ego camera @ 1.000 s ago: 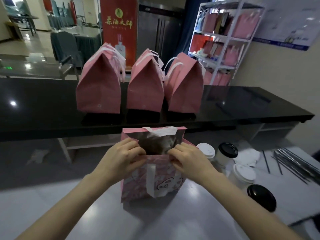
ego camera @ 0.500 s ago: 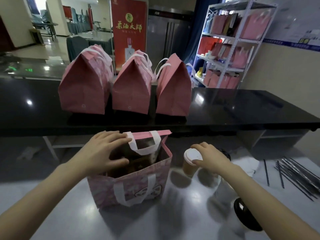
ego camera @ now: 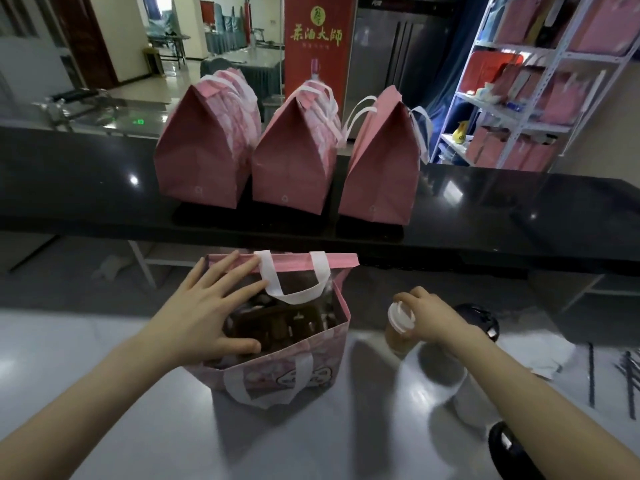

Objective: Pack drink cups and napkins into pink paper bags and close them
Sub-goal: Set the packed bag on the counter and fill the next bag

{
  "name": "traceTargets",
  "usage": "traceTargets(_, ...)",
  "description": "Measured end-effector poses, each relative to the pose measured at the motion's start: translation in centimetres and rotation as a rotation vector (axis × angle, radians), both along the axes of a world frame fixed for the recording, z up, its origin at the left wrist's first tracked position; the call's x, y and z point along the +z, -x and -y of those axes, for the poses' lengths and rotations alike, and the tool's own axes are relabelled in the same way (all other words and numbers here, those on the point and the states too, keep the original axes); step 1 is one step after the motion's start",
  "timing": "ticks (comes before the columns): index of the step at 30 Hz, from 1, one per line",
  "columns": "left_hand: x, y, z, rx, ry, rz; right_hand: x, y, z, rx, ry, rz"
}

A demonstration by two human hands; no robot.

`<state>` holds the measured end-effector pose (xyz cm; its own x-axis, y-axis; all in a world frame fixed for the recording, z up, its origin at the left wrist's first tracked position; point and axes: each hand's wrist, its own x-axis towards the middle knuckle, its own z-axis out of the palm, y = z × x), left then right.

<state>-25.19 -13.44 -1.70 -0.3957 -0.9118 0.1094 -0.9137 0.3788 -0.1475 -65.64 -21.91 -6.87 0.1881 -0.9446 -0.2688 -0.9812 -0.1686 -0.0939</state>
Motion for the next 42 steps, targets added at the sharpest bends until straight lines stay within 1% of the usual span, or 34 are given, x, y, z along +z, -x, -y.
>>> traceTargets(4, -0.1, 0.4, 0.0, 0.028, -0.014, -0.01, 3.2, -1.4, -1.6, 0.035, 0.07, 0.112)
traceTargets(6, -0.3, 0.6, 0.1, 0.038, 0.006, 0.008, 6.8, -2.0, -2.5, 0.082, 0.106, 0.147)
traceTargets(12, -0.7, 1.5, -0.1, 0.034, 0.03, -0.016, 19.3, -5.3, -6.2, 0.241, 0.235, 0.213)
traceTargets(14, -0.6, 1.5, -0.2, 0.03, 0.035, -0.026, 21.9, -7.4, -7.4, 0.285, 0.246, 0.26)
traceTargets(16, -0.5, 1.4, -0.3, 0.021, 0.041, -0.047, 23.1, -9.7, -7.9, 0.325, 0.225, 0.291)
traceTargets(19, -0.3, 1.1, -0.6, 0.004, 0.057, -0.07, 22.2, -13.4, -7.7, 0.384, 0.186, 0.271)
traceTargets(22, -0.2, 0.5, -0.9, -0.028, 0.075, -0.101, 19.3, -16.9, -6.9, 0.439, 0.104, 0.234)
traceTargets(24, -0.1, -0.1, -1.2, -0.038, 0.073, -0.12, 16.9, -18.9, -6.5, 0.437, 0.015, 0.214)
traceTargets(26, 0.0, -0.2, -1.4, -0.038, 0.036, -0.123, 14.6, -19.6, -6.0, 0.418, -0.026, 0.2)
traceTargets(31, -0.1, -1.5, -2.3, -0.024, -0.06, -0.118, 10.9, -20.7, -5.4, 0.394, 0.039, 0.168)
traceTargets(42, -0.7, -2.8, -3.5, -0.045, -0.052, -0.196, 4.8, -23.0, -5.5, 0.352, 0.167, 0.233)
